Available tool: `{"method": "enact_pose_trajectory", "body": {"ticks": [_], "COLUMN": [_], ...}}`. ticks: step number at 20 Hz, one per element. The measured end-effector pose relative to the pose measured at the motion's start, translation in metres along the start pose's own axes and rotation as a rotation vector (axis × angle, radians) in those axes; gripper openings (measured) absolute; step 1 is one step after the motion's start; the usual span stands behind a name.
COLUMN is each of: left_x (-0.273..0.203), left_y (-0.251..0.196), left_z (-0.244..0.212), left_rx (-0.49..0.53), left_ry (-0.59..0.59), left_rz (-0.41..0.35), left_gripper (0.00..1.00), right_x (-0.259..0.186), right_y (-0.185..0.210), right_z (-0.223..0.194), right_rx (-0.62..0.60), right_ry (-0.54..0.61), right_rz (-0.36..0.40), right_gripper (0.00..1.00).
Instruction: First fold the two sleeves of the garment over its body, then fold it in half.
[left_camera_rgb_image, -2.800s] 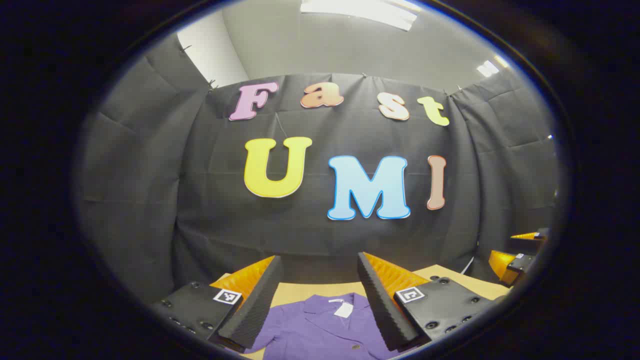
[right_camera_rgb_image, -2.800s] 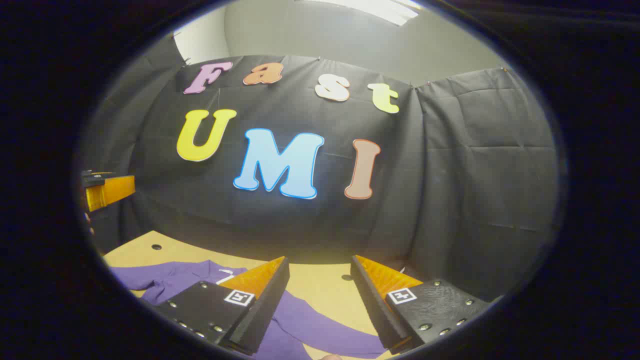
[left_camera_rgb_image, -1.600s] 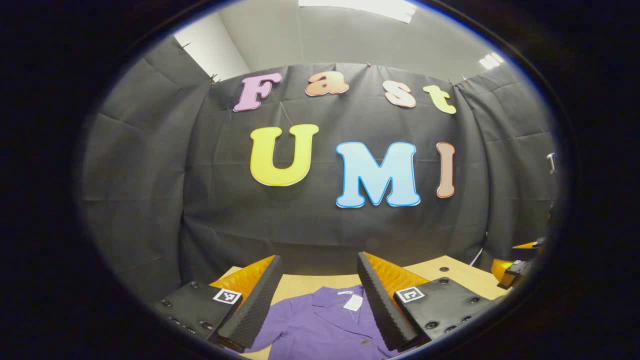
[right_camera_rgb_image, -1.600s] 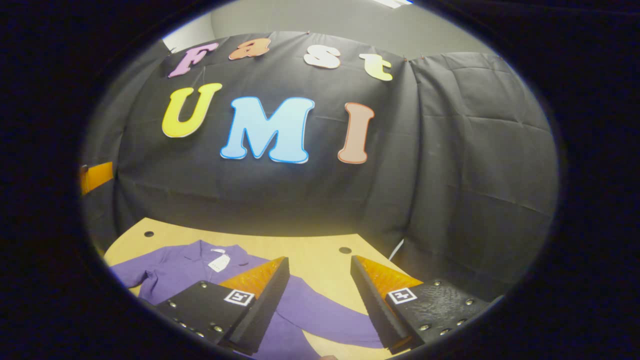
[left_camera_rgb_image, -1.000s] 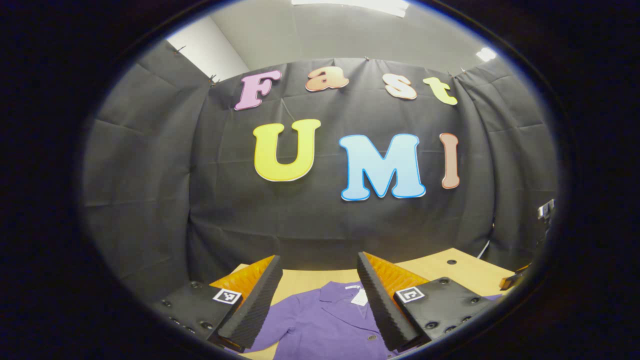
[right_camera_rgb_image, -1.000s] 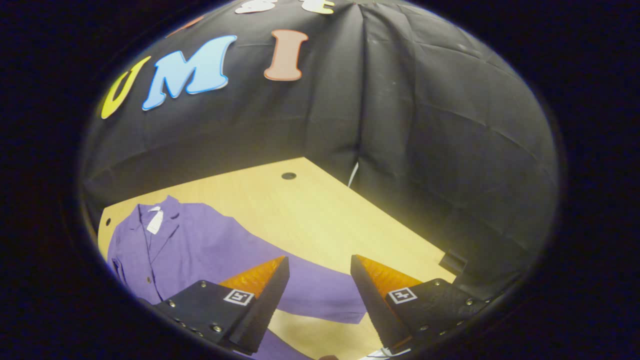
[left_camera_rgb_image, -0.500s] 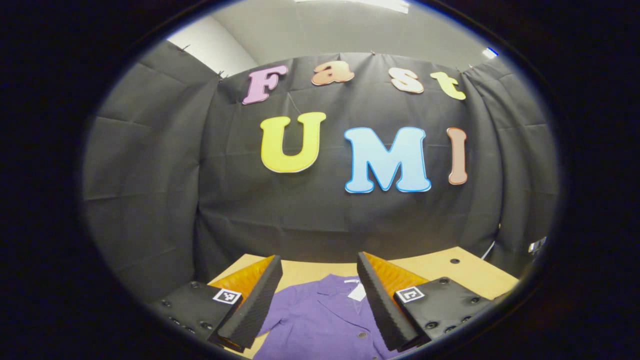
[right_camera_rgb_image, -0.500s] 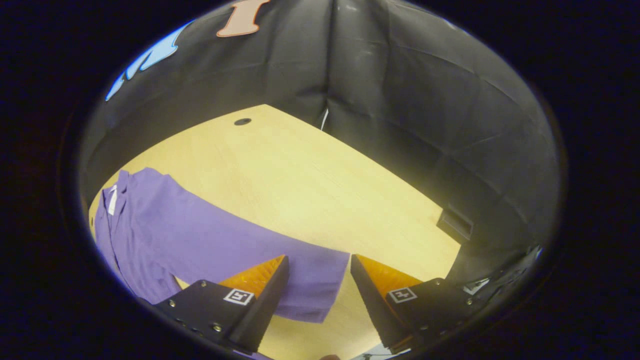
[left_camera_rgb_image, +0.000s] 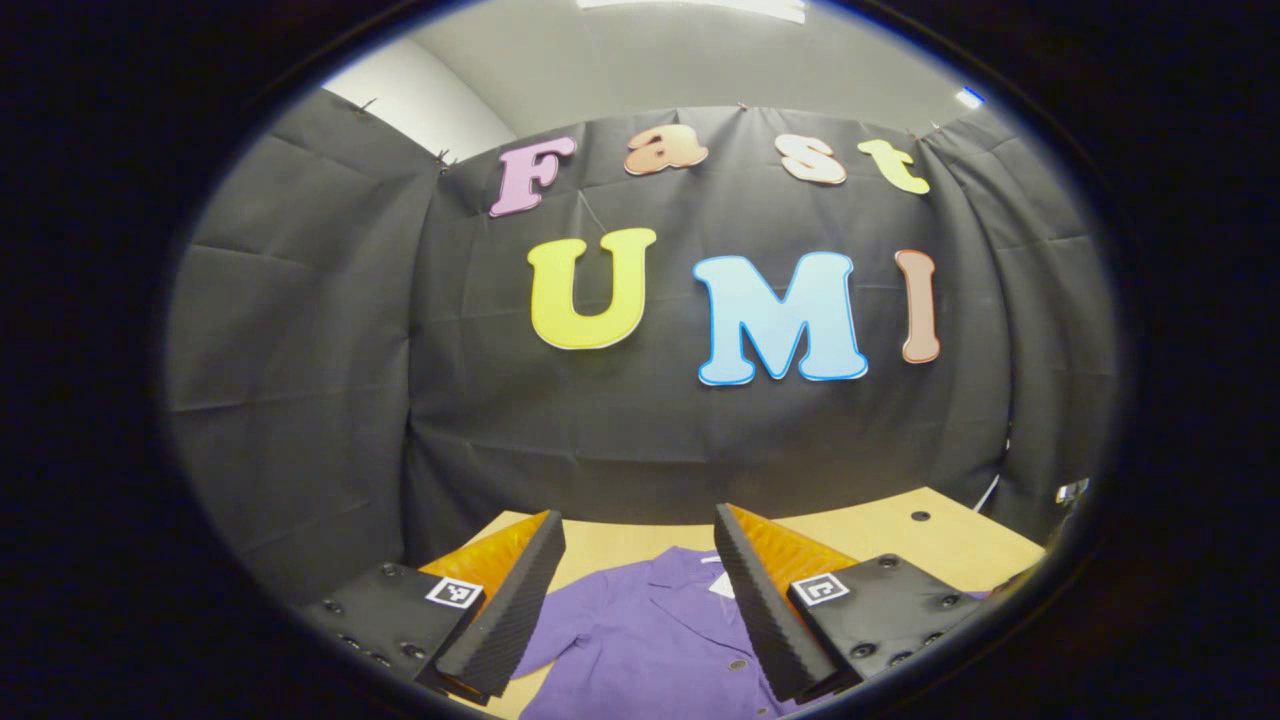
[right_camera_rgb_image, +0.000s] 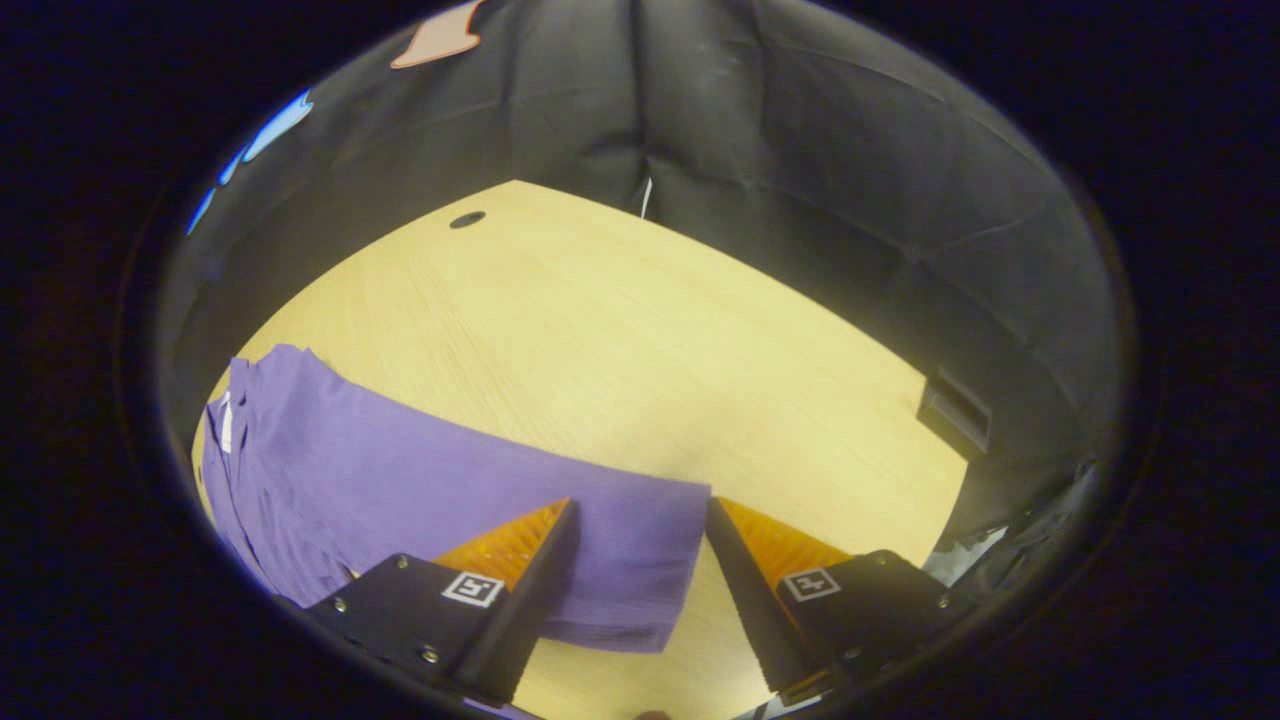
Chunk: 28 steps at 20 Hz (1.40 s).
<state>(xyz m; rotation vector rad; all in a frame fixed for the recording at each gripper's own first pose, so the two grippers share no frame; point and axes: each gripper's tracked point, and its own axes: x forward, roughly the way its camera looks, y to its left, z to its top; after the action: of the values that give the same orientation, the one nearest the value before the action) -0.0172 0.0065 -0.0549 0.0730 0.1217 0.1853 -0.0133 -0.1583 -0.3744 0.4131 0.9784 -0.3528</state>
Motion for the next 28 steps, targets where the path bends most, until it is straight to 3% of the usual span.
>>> {"method": "enact_pose_trajectory", "body": {"ticks": [2, 5, 6, 8, 10, 12, 13, 18, 23, 28], "left_x": [0.003, 0.009, 0.009, 0.011, 0.013, 0.012, 0.011, 0.010, 0.010, 0.008], "left_y": [0.004, 0.006, 0.007, 0.008, 0.009, 0.012, 0.012, 0.022, 0.026, 0.029], "left_z": [-0.008, -0.014, -0.012, -0.010, -0.012, -0.011, -0.011, -0.009, -0.012, -0.011], "left_rx": [-0.011, -0.021, -0.022, -0.019, -0.018, -0.023, -0.024, -0.016, -0.034, -0.042], "left_ry": [0.015, 0.029, 0.023, 0.017, 0.018, 0.015, 0.017, 0.010, 0.008, -0.003], "left_rz": [-0.008, -0.021, -0.025, -0.034, -0.039, -0.039, -0.043, -0.035, -0.035, -0.042], "left_gripper": [0.94, 0.94, 0.94, 0.94, 0.94, 0.94, 0.94, 0.94, 0.94, 0.94], "right_x": [0.001, 0.000, 0.000, 0.001, 0.000, 0.001, -0.001, -0.009, -0.056, -0.091], "right_y": [0.001, 0.007, 0.006, 0.010, 0.012, 0.016, 0.018, 0.020, 0.038, 0.068], "right_z": [-0.001, -0.001, -0.001, -0.001, -0.002, -0.004, -0.001, 0.006, 0.041, 0.065], "right_rx": [-0.020, -0.018, -0.033, -0.050, -0.061, -0.061, -0.063, -0.024, 0.038, 0.035], "right_ry": [0.015, 0.014, 0.017, 0.013, 0.007, 0.007, 0.009, 0.011, -0.081, -0.142], "right_rz": [0.014, 0.025, 0.027, 0.054, 0.041, 0.044, 0.039, 0.091, 0.225, 0.306], "right_gripper": [0.89, 0.76, 0.59, 0.62, 0.28, 0.31, 0.07, 0.03, 0.02, 0.02]}}
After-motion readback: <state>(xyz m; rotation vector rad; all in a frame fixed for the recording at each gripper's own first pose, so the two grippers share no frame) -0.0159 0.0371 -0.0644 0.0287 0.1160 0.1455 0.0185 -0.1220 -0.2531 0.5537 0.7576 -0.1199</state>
